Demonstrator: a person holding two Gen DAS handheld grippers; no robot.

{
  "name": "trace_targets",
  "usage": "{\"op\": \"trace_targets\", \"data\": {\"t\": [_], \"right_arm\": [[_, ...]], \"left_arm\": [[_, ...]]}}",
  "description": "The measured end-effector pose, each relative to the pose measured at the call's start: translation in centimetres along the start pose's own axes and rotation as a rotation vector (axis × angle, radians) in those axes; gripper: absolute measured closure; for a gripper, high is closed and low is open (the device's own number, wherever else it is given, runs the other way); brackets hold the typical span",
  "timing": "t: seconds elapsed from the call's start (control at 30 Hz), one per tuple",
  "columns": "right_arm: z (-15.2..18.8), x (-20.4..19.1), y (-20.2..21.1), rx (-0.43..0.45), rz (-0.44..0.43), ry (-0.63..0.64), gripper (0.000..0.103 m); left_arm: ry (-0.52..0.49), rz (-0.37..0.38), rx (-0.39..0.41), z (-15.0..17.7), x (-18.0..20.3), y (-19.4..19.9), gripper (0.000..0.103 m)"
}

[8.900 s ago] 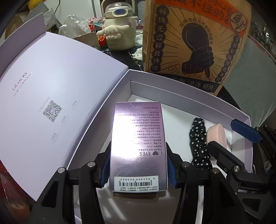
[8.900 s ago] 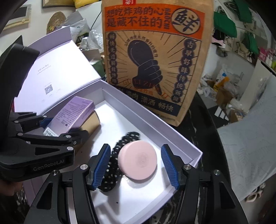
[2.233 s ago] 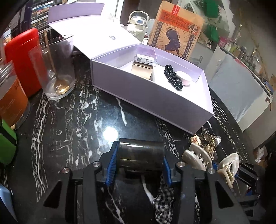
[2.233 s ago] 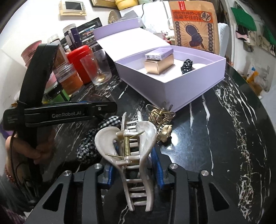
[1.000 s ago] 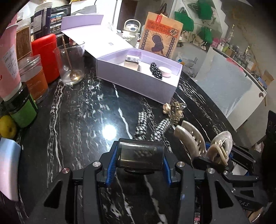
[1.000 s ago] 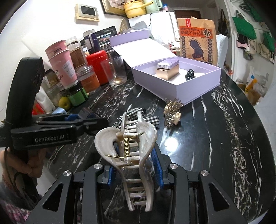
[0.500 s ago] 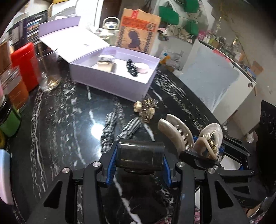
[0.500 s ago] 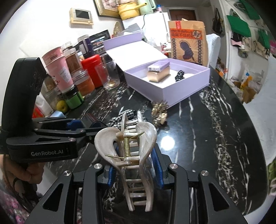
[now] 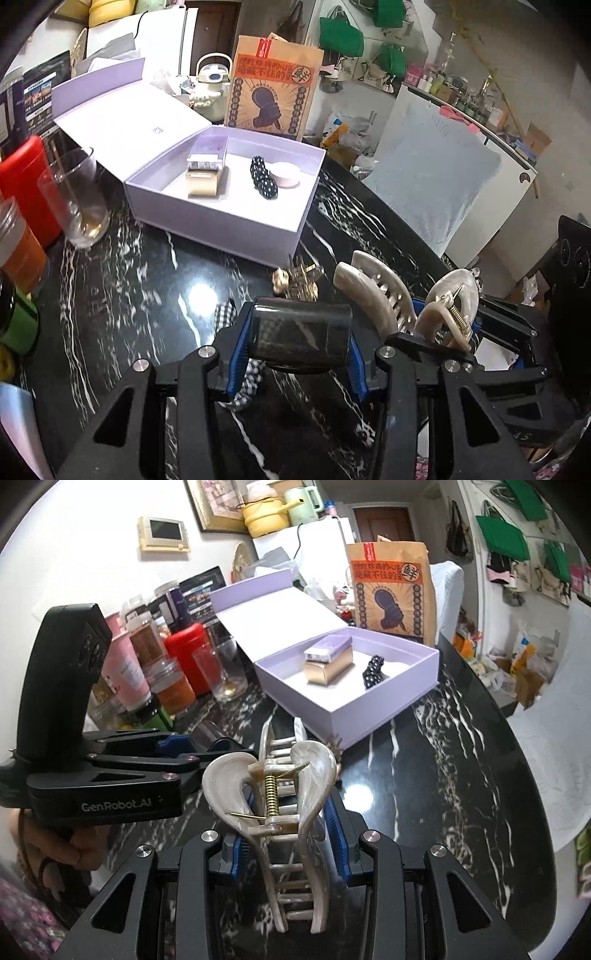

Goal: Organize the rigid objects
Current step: 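Lift and carry the dark case and cream claw clip toward the lavender box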

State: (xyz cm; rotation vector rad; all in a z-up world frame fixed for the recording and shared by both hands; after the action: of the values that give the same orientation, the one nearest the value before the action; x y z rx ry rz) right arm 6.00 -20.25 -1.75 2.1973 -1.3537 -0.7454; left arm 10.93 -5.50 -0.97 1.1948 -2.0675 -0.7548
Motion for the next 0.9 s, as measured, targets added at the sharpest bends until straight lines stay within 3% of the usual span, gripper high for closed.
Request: {"op": "trace_targets", "data": {"t": [0.27,0.9], "right_arm": [[-2.3,0.6,-0.9,0.003,-0.035,0.012,0.067],[-7.8,2.6,-2.1,0.040,-0.017,0.077,0.067]], "left_arm": [[-0.003,-0.018,0.033,-2.3,-0.5,0.4,0.059],[-0.036,-0.042,0.096,-7.5,-1.3,0.1,0.059]]}}
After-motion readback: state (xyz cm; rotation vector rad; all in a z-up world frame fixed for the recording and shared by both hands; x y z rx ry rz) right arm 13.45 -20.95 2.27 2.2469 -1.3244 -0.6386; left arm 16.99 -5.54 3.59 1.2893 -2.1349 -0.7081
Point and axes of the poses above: each gripper's, at about its wrist camera, not at the fingertips, and y roughly against the way its jaws point, x to its right, z to its underside, the point moved 1 cm from there along -y, roughly the way its jaws point, and after that the axes turned 3 degrees about y, right-handed, at the moved point
